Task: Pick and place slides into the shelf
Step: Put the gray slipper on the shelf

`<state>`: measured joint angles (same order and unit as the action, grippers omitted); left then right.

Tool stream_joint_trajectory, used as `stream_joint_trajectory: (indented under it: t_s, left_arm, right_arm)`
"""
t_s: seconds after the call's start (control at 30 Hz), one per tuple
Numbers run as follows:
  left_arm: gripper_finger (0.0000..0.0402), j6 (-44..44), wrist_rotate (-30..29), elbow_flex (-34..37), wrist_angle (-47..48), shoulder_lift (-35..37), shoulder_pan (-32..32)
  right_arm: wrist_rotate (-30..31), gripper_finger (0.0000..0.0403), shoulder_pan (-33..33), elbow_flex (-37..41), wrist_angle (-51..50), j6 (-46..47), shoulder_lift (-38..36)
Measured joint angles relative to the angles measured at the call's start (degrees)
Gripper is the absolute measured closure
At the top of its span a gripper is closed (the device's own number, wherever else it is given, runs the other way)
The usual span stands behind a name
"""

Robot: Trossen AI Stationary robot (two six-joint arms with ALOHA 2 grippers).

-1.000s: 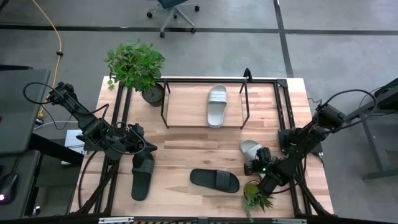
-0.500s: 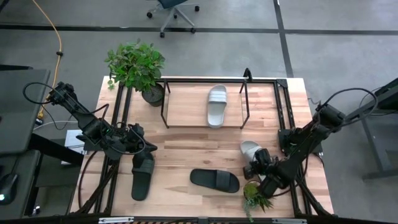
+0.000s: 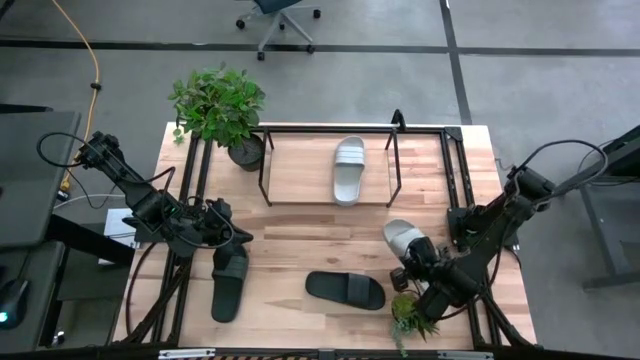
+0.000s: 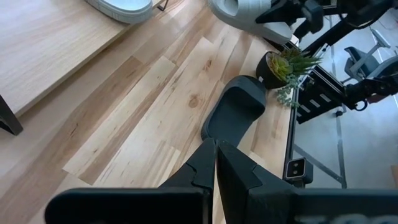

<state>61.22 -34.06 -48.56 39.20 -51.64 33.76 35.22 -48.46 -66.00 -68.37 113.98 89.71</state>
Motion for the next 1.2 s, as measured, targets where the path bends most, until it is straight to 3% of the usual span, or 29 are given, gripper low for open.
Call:
stream_joint_trajectory:
  t_s: [0.33,0.7,0.9,1.2]
  left_arm:
    - [0.0397,-0.8,0.0,0.0,0.0,0.0,0.0]
    - [0.0397,-1.1,0.0,0.0,0.0,0.0,0.0]
    - [0.0397,-3.4,0.9,0.0,0.0,0.0,0.0]
    - [0.0396,-7.2,4.5,0.0,0.1,0.0,0.0]
  right_arm:
    - [5.1,0.0403,6.7,-10.0,-2.0,-11.4,0.0]
    - [11.1,0.0403,22.4,-21.6,6.8,-34.9,0.0]
    - [8.7,0.0403,33.9,-22.2,20.5,-47.5,0.4]
    - [2.1,0.0403,48.3,-22.2,28.4,-49.5,6.9]
